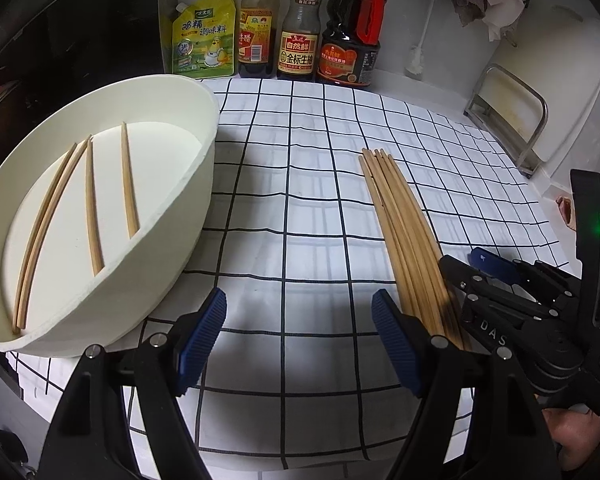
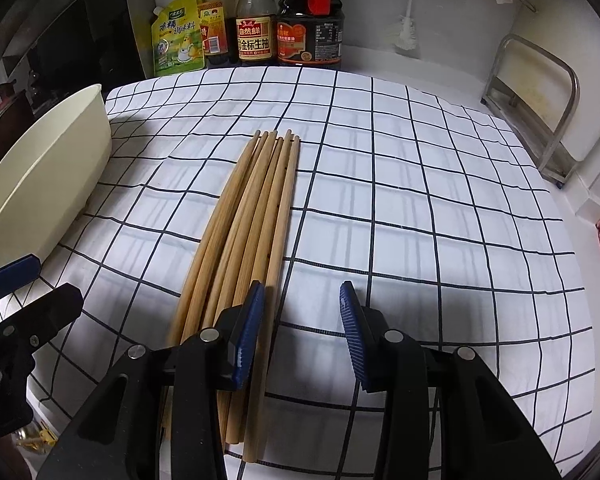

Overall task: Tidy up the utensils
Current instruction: 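Grasp a chopstick with the right tool while the left tool grasps another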

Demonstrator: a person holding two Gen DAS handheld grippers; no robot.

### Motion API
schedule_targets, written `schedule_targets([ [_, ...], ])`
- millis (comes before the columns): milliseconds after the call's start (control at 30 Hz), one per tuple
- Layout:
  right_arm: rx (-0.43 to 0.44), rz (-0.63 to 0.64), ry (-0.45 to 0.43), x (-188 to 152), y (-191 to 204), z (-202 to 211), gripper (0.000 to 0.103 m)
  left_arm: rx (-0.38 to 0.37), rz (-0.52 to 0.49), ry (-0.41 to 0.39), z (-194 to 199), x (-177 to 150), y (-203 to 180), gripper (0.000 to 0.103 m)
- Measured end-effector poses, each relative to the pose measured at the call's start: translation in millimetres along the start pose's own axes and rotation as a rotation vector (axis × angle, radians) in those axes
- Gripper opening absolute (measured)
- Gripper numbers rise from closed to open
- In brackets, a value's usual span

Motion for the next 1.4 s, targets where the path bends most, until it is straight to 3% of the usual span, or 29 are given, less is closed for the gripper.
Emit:
schedule_targets([
  [600, -0.025, 0.030, 0.004, 3, 2, -8, 0.036, 0.012, 0.000, 0.000, 0, 1, -2, 0.074],
  [667, -0.010, 0.027, 0.007, 3, 1, -8, 0.020, 0.014, -0.002, -0.001, -1, 1, -3, 0.074],
  [833, -0.003, 0.021, 0.006, 3, -1, -8, 0.007, 0.014, -0.007, 0.003, -4, 2, -9, 0.074],
  [1400, -0.014, -0.107, -0.006, -16, -52, 5, 0.007, 0.016, -0.021, 0.037, -30, 14, -30, 0.076],
])
Point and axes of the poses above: each gripper's, at about its wrist camera, not at the fingertips, and z roughly against the way its jaws point, y to its left, x to its top, the point moved 1 cm from there along -z, roughly the way its jaws point, and after that the axes turned 3 degrees about -z, right-handed, at the moved point
